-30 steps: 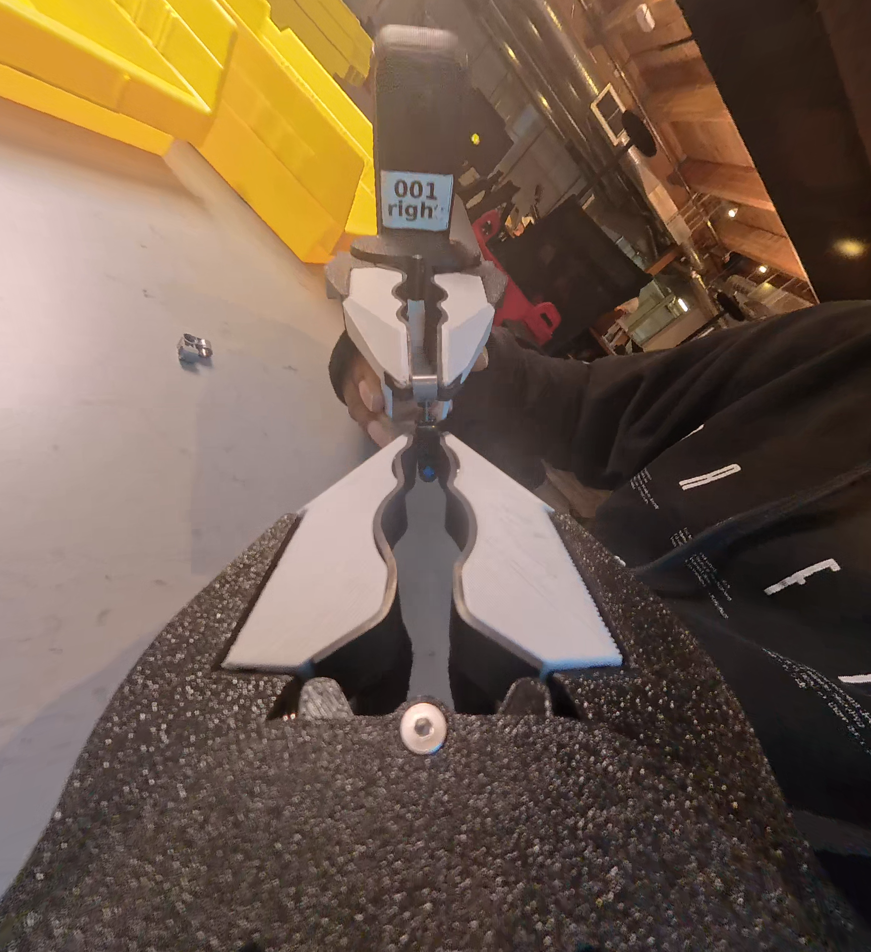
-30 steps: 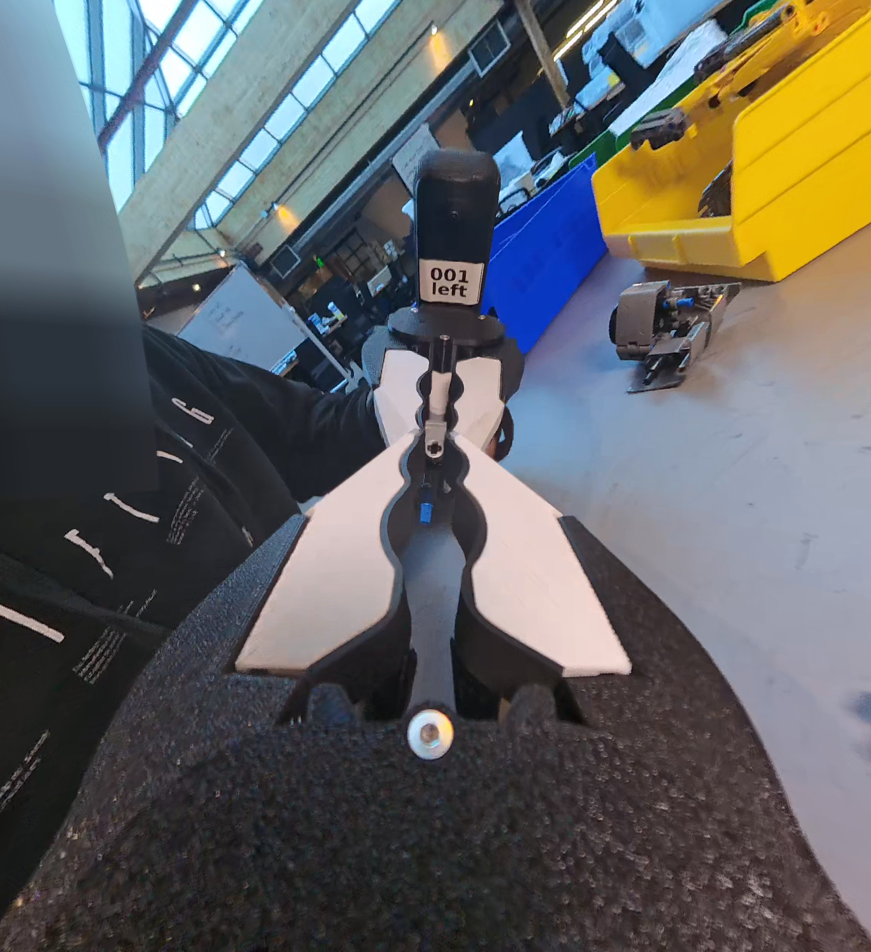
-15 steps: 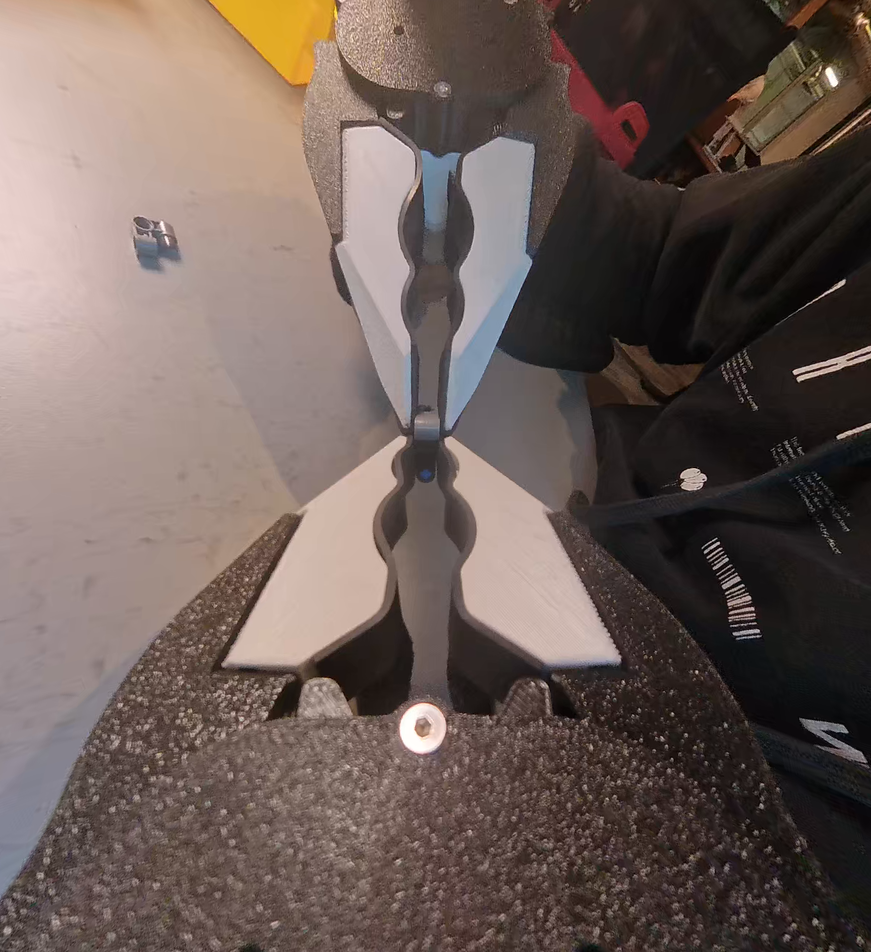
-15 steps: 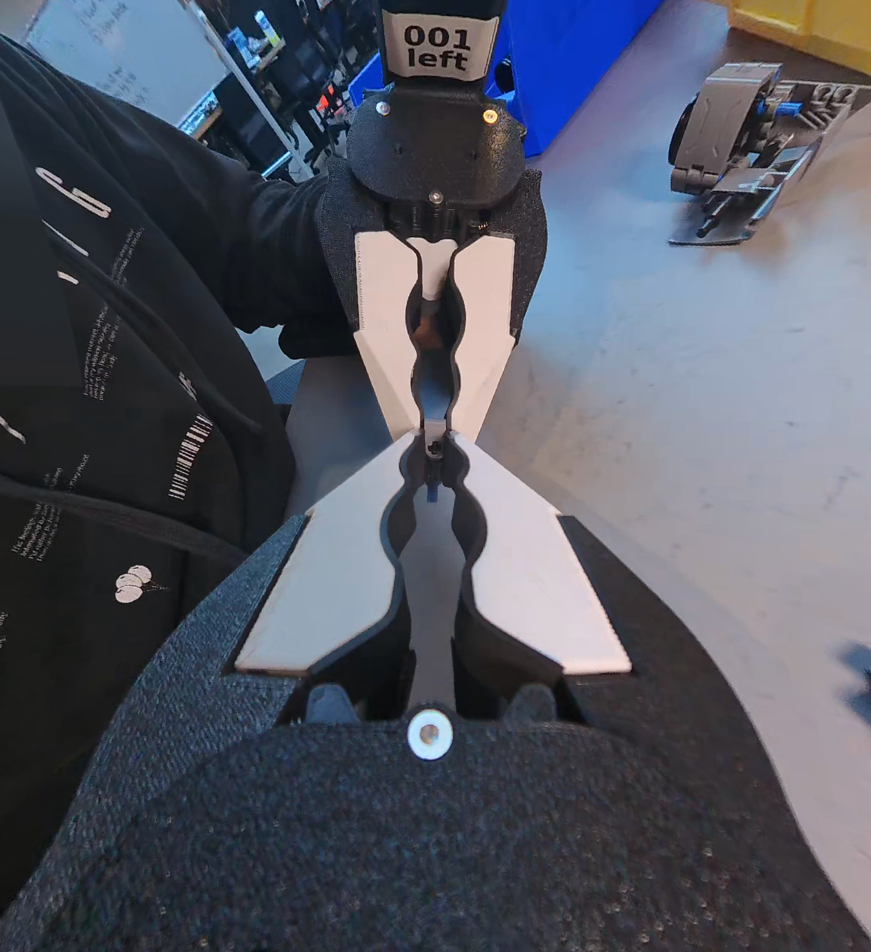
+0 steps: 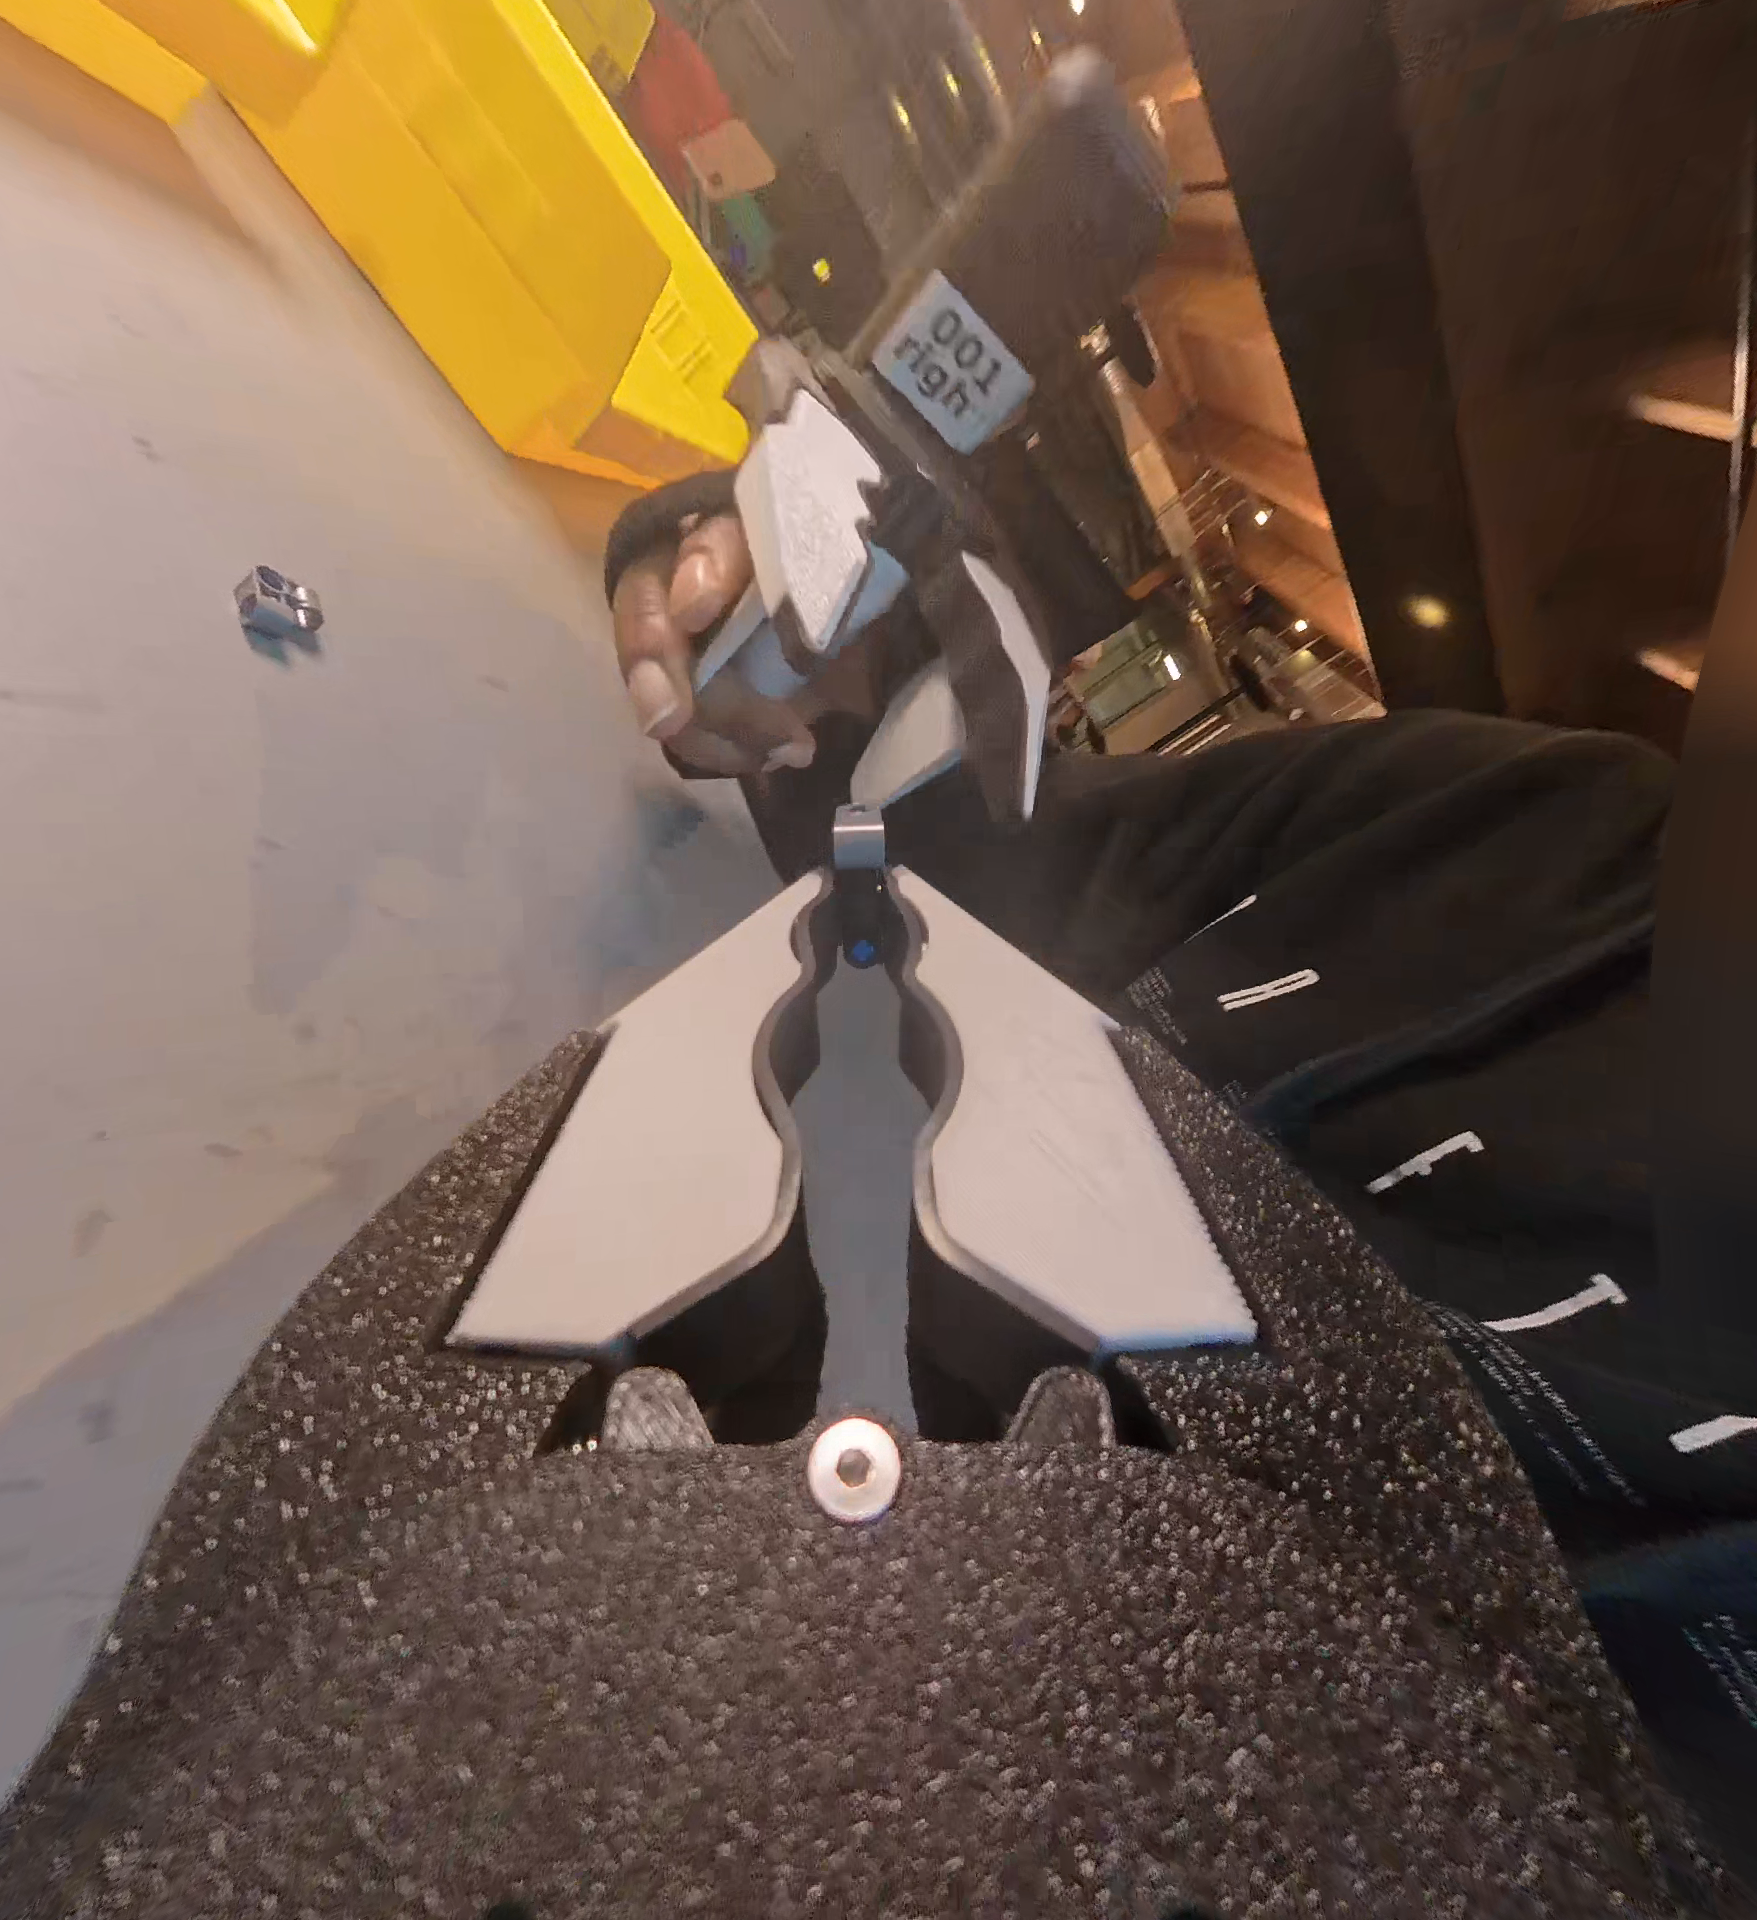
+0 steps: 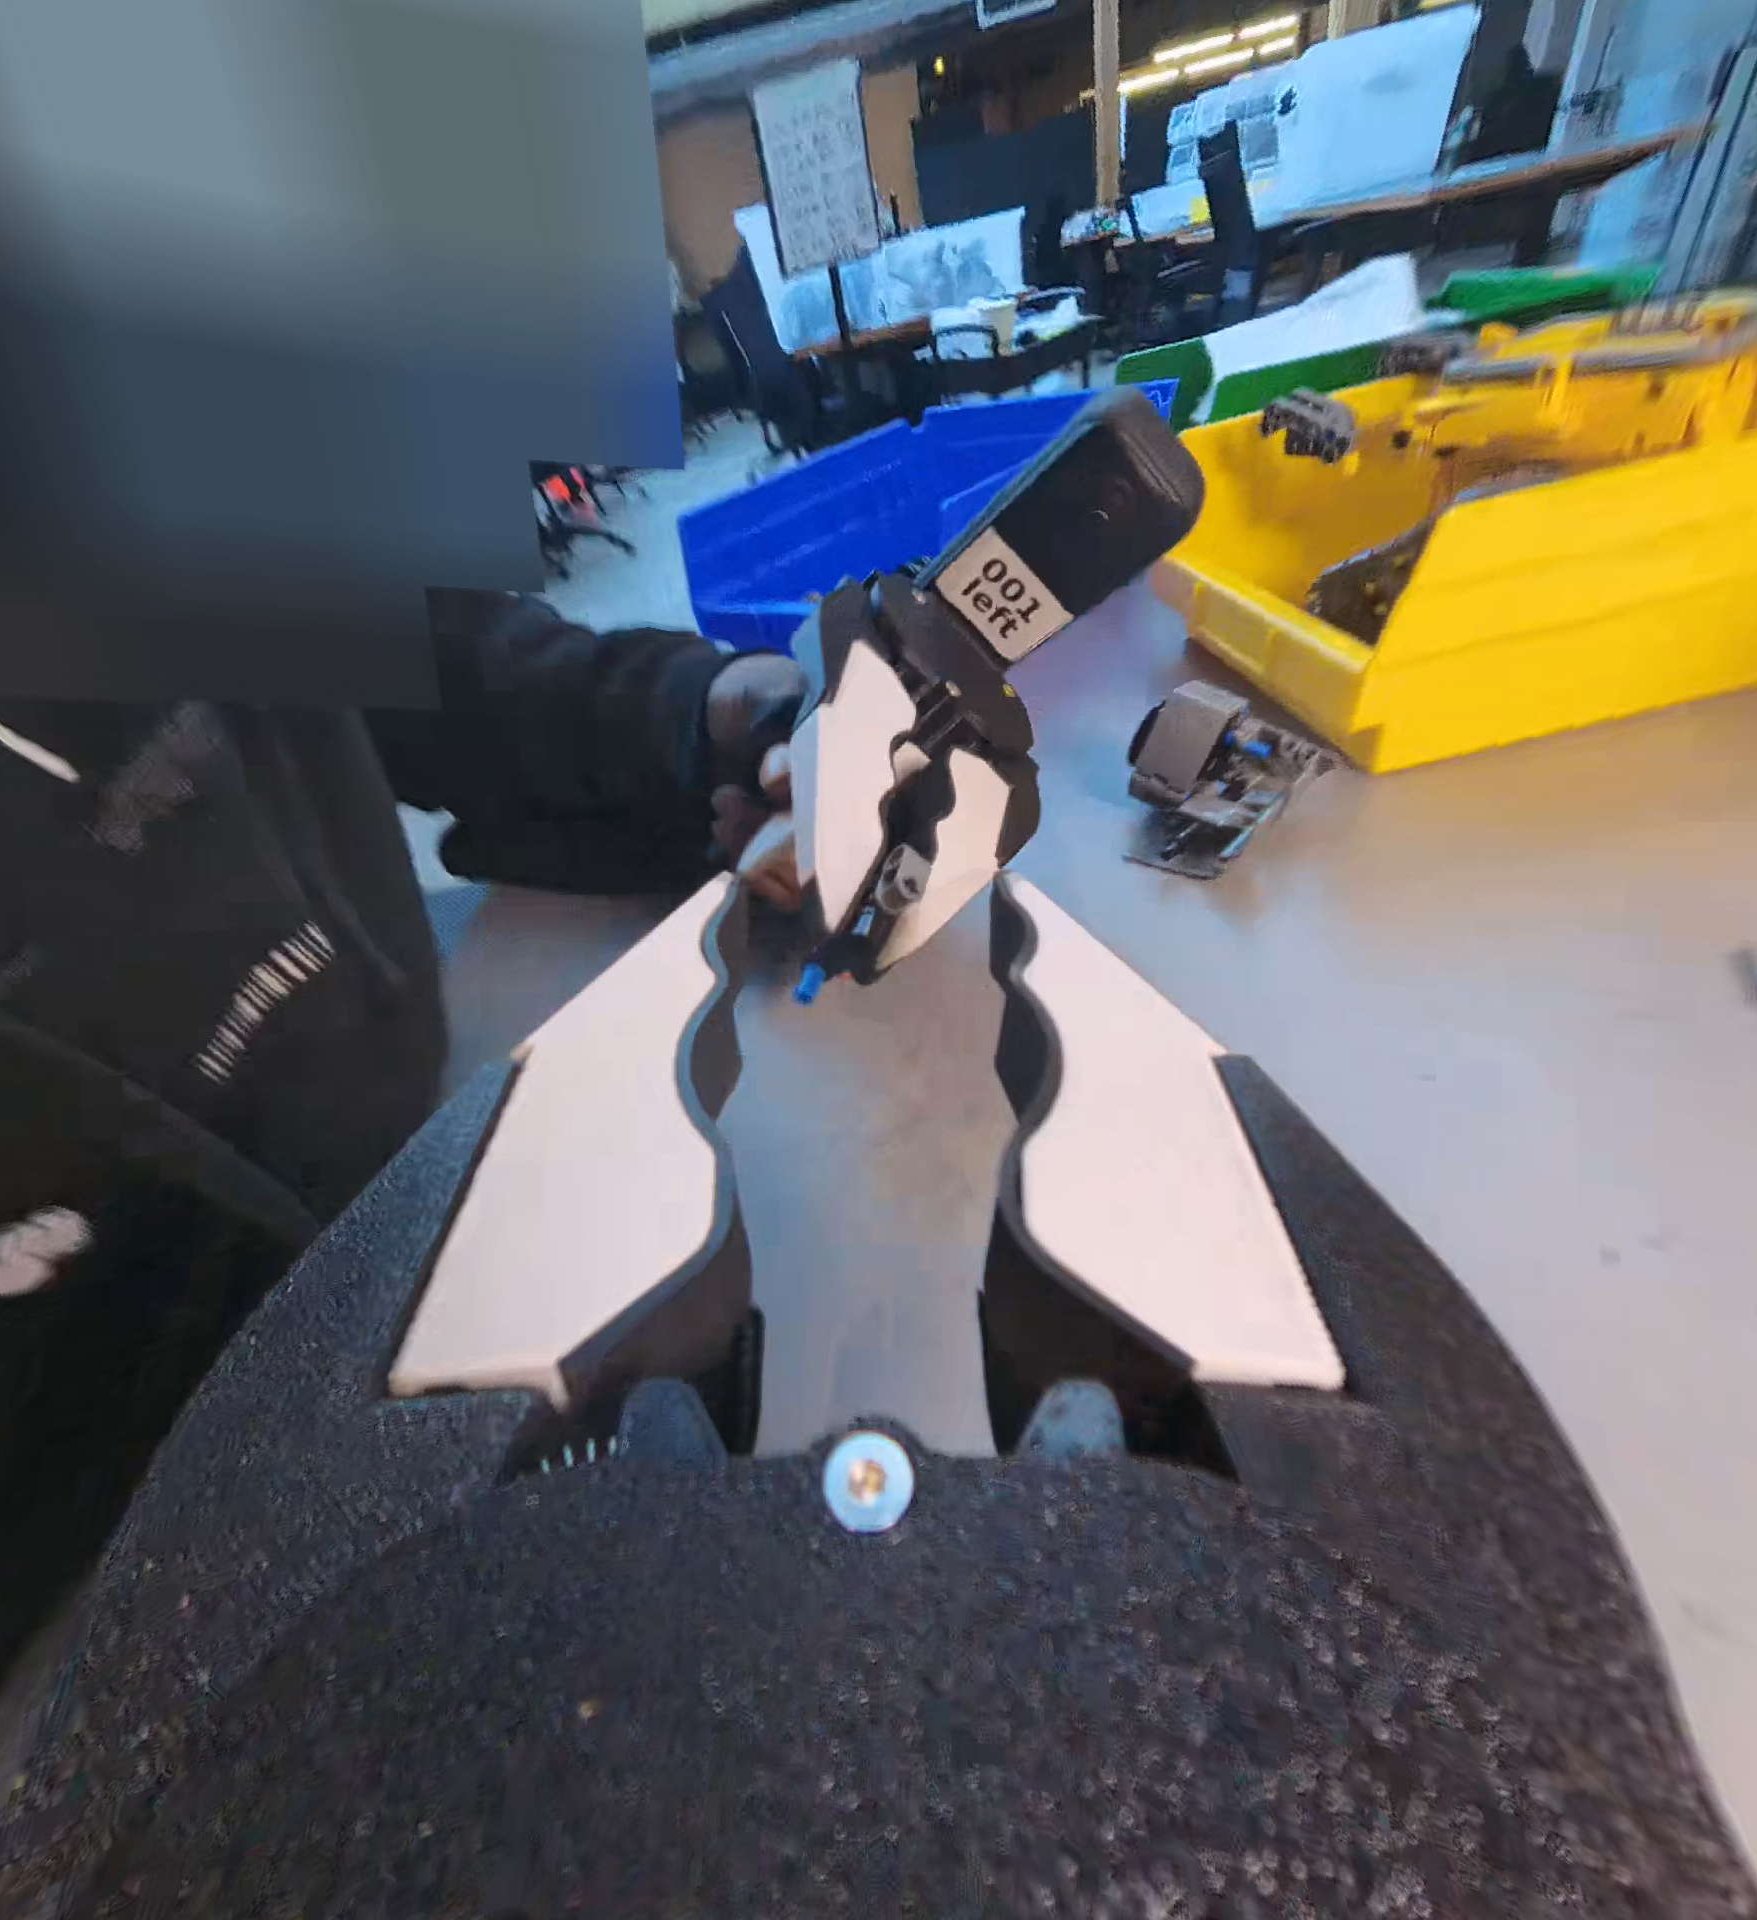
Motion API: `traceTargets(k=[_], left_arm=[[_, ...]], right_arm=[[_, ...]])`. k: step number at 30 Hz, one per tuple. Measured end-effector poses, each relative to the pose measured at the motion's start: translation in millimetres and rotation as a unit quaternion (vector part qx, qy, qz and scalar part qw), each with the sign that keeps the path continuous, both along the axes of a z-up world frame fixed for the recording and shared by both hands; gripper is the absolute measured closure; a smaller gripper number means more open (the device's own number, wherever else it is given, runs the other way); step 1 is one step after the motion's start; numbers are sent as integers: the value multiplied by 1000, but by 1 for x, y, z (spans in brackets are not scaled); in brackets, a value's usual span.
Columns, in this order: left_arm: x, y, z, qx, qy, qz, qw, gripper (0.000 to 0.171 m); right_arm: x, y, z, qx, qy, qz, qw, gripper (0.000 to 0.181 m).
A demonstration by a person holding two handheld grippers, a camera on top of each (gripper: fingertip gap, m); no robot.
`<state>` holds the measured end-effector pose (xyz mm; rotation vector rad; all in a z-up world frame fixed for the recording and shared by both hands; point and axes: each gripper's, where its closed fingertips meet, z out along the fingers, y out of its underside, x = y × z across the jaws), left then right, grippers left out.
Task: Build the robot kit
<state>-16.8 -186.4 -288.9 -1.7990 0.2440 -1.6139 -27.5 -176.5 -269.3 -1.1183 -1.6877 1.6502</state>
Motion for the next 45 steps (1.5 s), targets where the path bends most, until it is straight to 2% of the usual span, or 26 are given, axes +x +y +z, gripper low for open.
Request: traceTargets(k=[2,4,7,10,16,20,22,29,33,37,39,42,45], left_arm=[[-2,1,4,-13,-31,0,999,165],[-2,0,7,-27,-57,-7,998,165],[2,-3,10,-38,-80,-20,996,165],[6,-5,10,-42,-81,-29,995,165],[6,-5,10,-49,-88,-27,994,165],[-3,2,12,-35,-90,3,995,161],[-6,4,11,-18,-69,17,997,157],[-15,12,7,22,-1,59,998,166],[-18,11,-3,39,68,58,995,166],[-19,9,-12,63,145,57,986,165],[-18,7,-17,91,199,51,974,165],[-14,4,-24,142,289,36,946,165],[-8,-1,-31,180,346,19,921,165]], right_arm=[[-2,-9,-3,105,28,-22,994,125],[-8,-13,-5,205,54,-55,976,123],[-13,-17,-16,297,54,-67,951,125],[-12,-20,-19,303,53,-63,949,144],[-11,-21,-19,289,38,-65,955,147],[-14,-13,-15,287,41,-92,953,147],[-16,-4,-12,290,45,-119,949,147],[-28,9,-14,338,58,-209,916,146],[-28,8,-22,380,51,-206,900,143],[-19,5,-26,346,37,-171,922,141],[-13,1,-27,293,29,-140,945,141],[-4,-1,-28,231,5,-98,968,149],[0,2,-37,225,-26,-81,971,149]])
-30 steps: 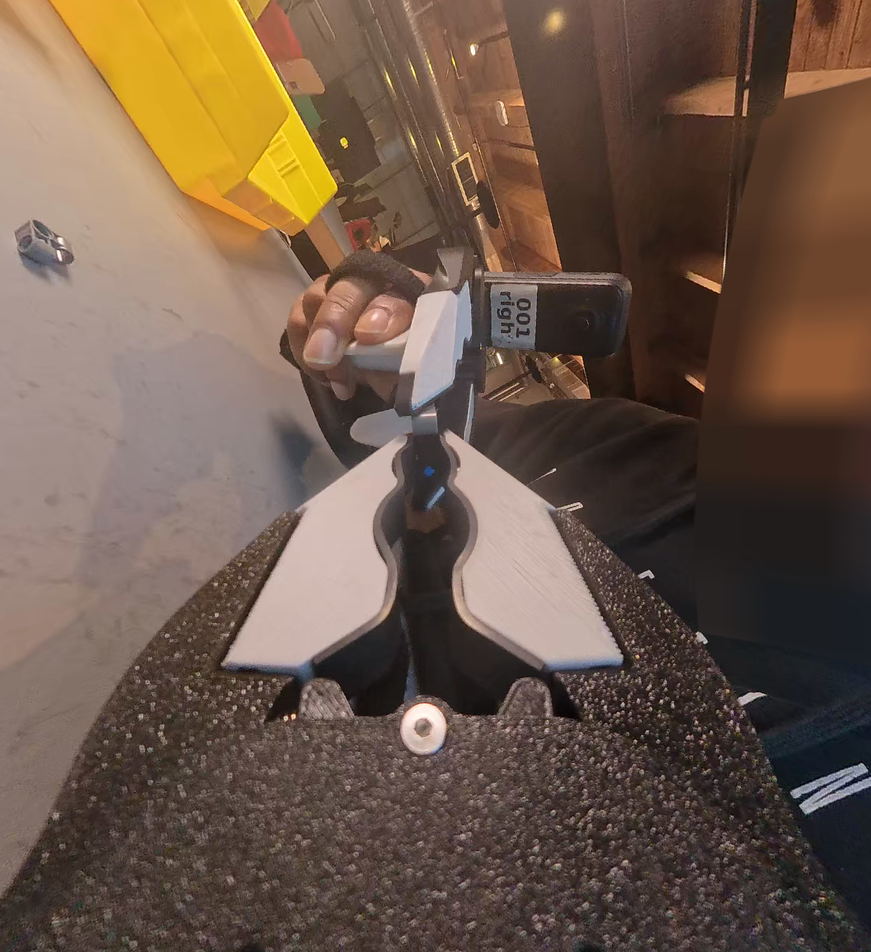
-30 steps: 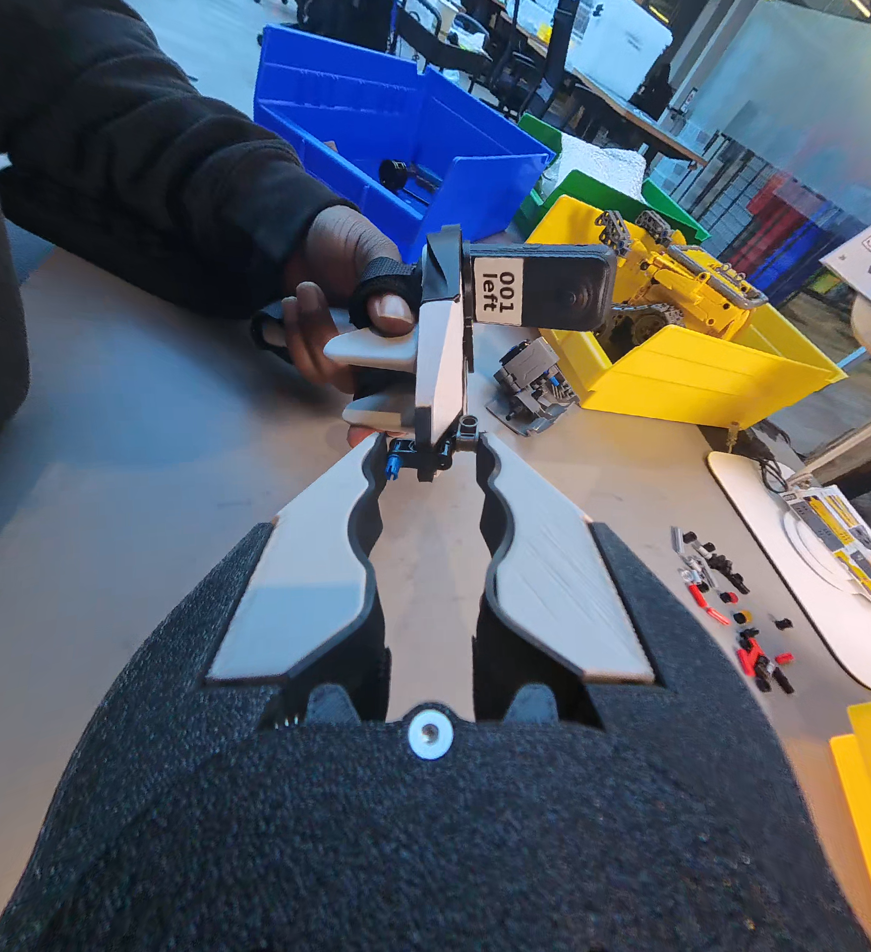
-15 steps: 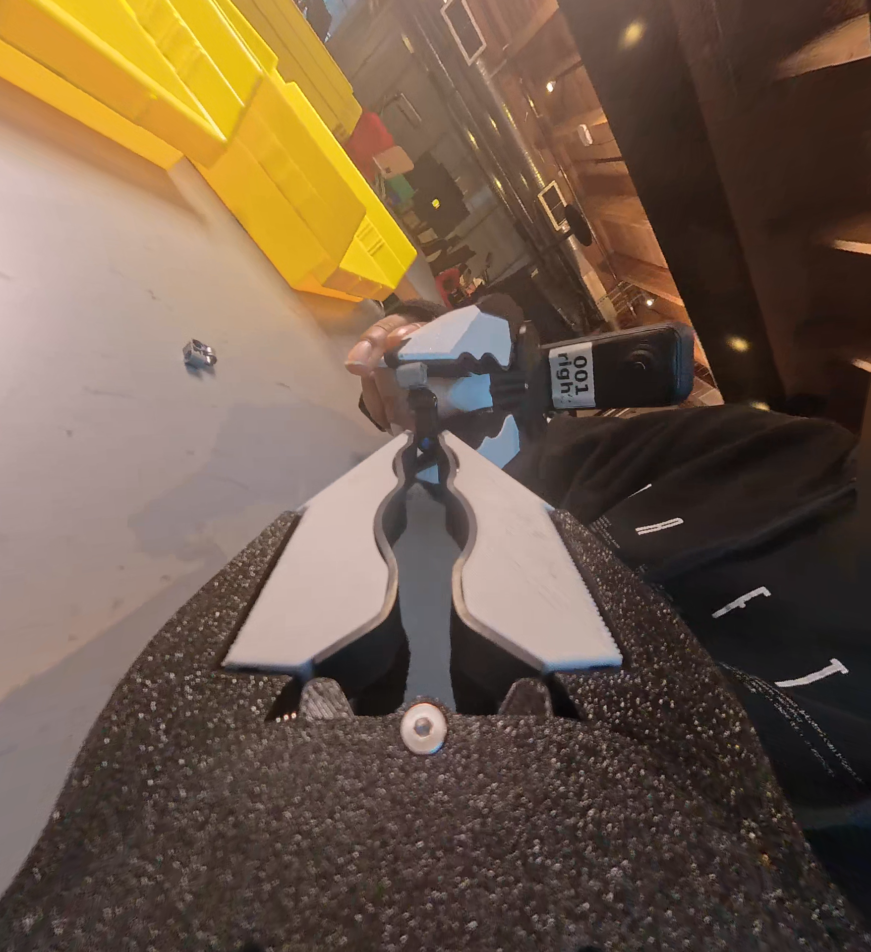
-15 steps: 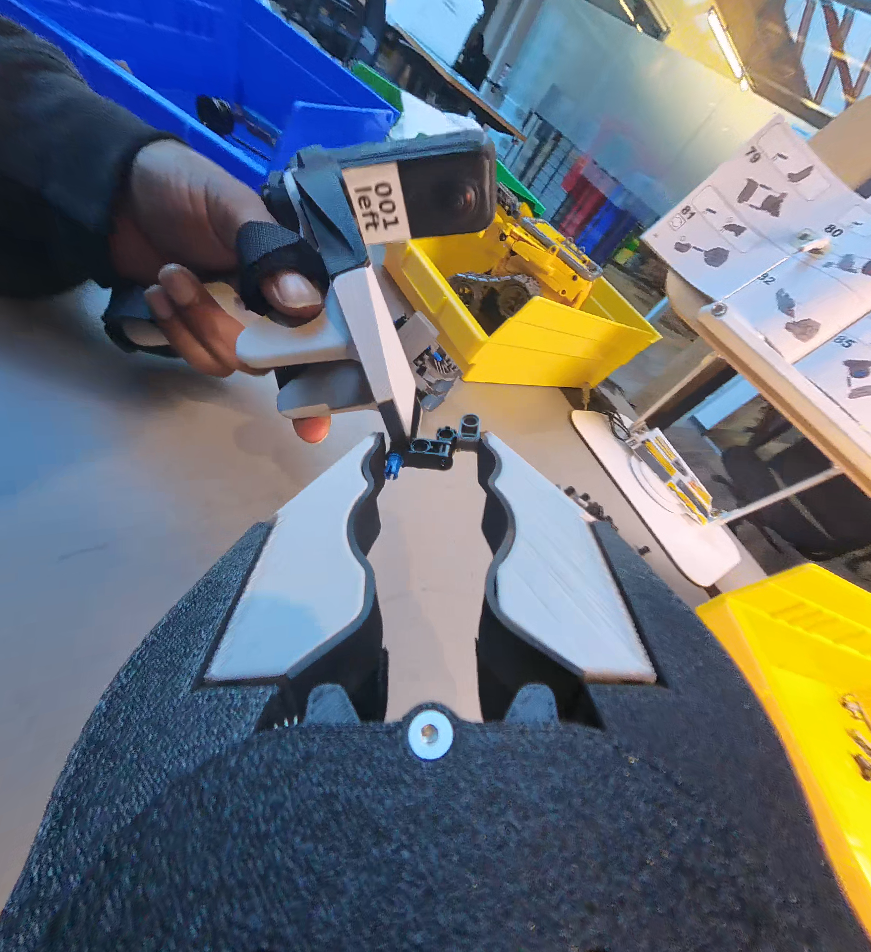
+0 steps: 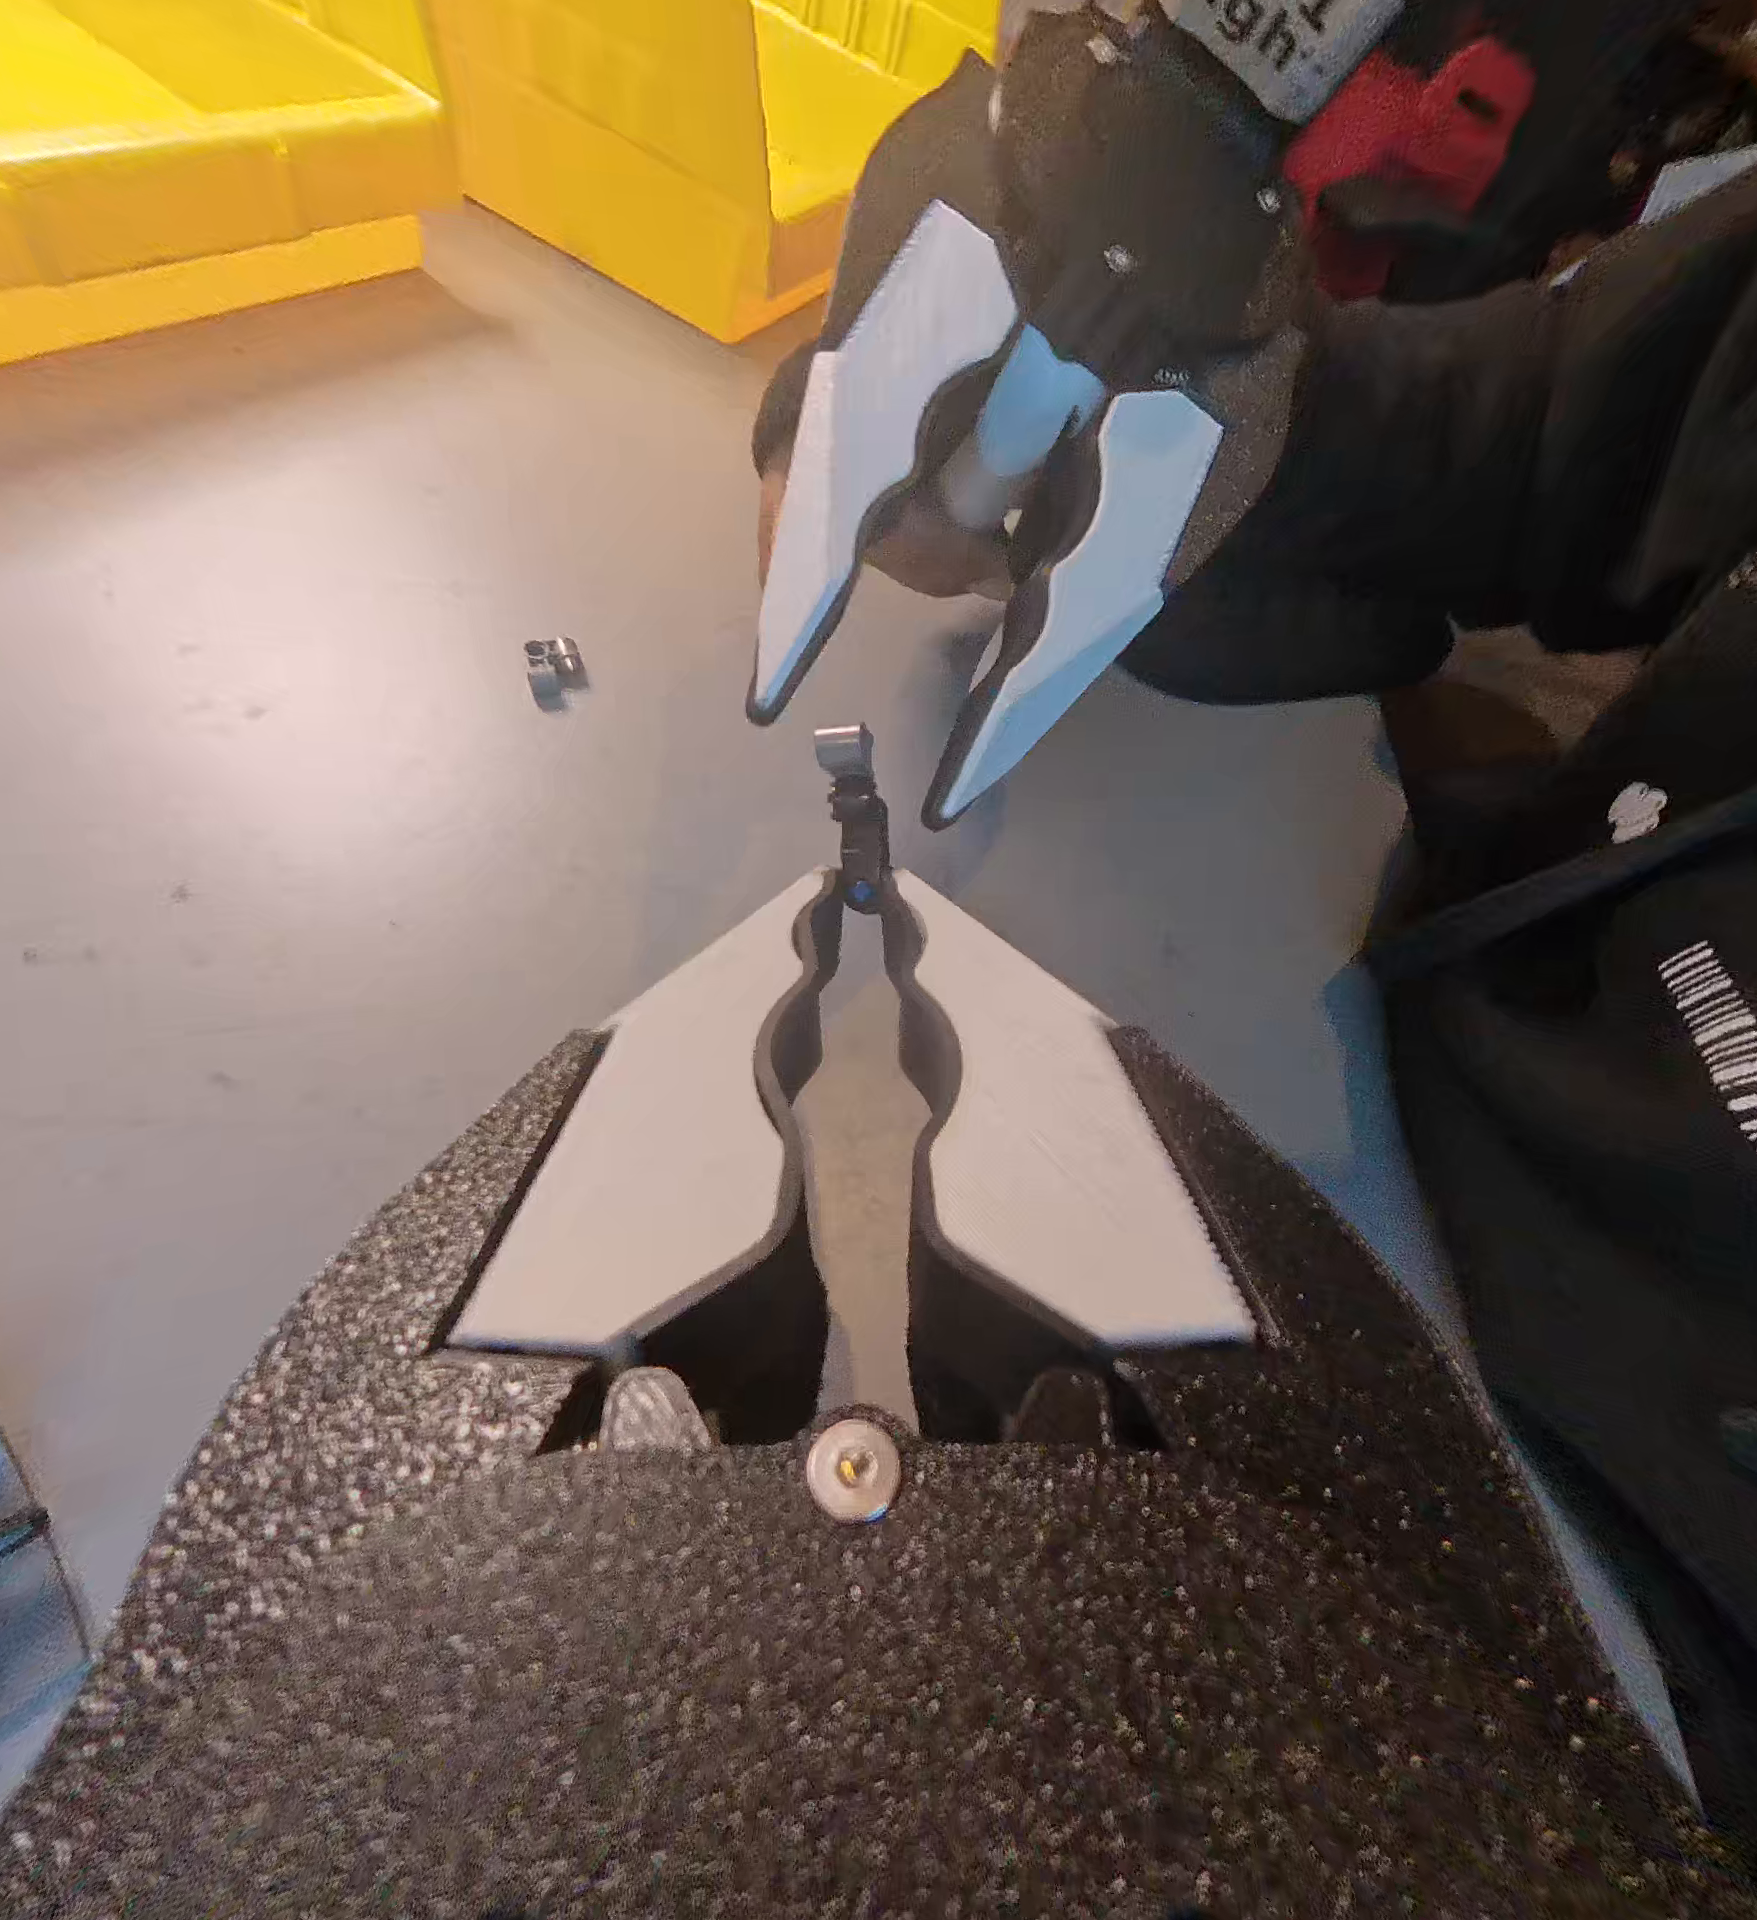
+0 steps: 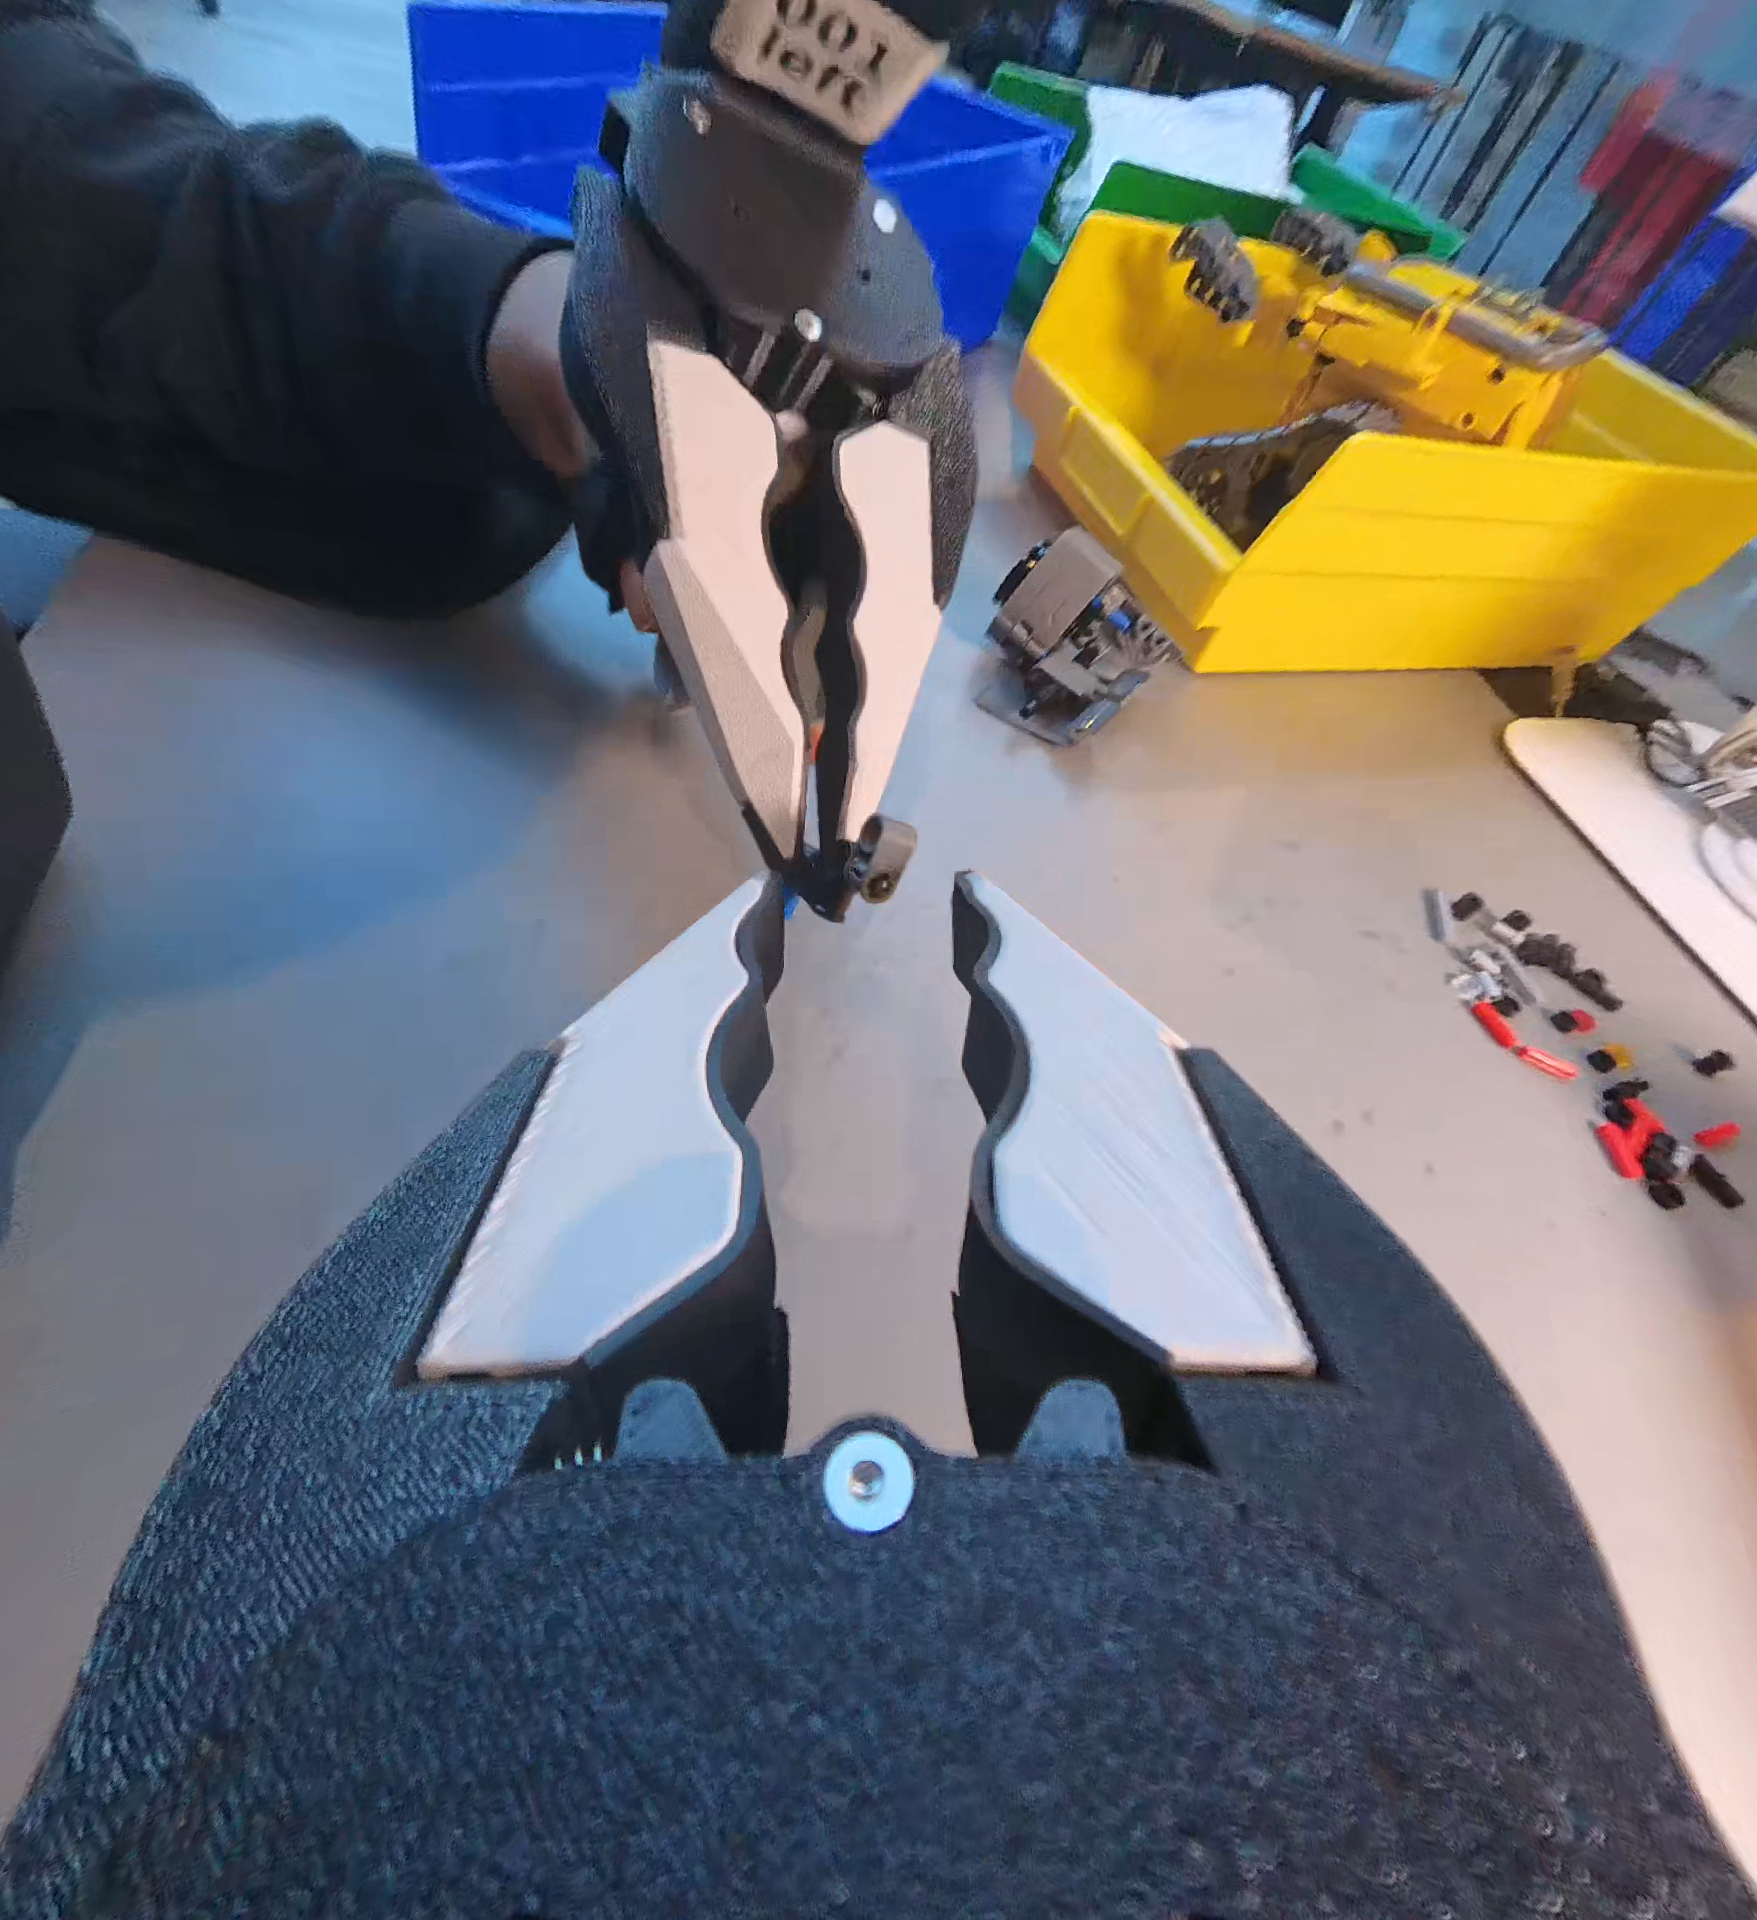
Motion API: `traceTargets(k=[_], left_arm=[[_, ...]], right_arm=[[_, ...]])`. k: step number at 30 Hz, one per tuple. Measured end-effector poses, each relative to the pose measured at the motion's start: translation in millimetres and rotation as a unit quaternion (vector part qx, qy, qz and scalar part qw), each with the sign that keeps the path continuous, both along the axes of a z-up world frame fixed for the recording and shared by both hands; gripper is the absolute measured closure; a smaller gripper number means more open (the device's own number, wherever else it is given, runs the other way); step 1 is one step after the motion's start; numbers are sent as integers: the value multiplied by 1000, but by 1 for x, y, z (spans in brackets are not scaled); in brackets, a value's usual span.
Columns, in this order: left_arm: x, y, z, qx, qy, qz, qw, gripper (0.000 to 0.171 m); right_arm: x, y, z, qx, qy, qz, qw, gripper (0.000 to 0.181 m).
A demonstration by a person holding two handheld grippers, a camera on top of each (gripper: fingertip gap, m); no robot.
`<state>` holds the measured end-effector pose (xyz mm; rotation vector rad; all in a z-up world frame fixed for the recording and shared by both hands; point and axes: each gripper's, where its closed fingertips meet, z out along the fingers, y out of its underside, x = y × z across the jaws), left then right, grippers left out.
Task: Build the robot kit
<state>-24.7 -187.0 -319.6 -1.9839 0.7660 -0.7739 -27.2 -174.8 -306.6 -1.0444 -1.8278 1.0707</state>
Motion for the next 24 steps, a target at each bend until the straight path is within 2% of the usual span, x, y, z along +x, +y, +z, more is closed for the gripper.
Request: traceTargets(k=[3,6,11,18,21,24], left_arm=[[8,-3,-8,24,52,-16,998,165],[13,-7,-15,40,90,-31,995,165],[14,-5,-8,46,56,-30,997,165],[18,-5,-16,57,73,-40,995,165],[16,-4,-24,27,77,-34,996,165],[15,-5,-30,-28,47,-25,998,165]], right_arm=[[4,-11,-17,9,-43,30,999,149],[6,-18,-25,15,-59,46,997,161],[9,-18,-20,-26,-64,57,996,172],[14,-17,-28,-37,-90,66,993,173],[13,-12,-35,-29,-100,54,993,169],[14,-13,-40,-35,-116,57,991,174]])
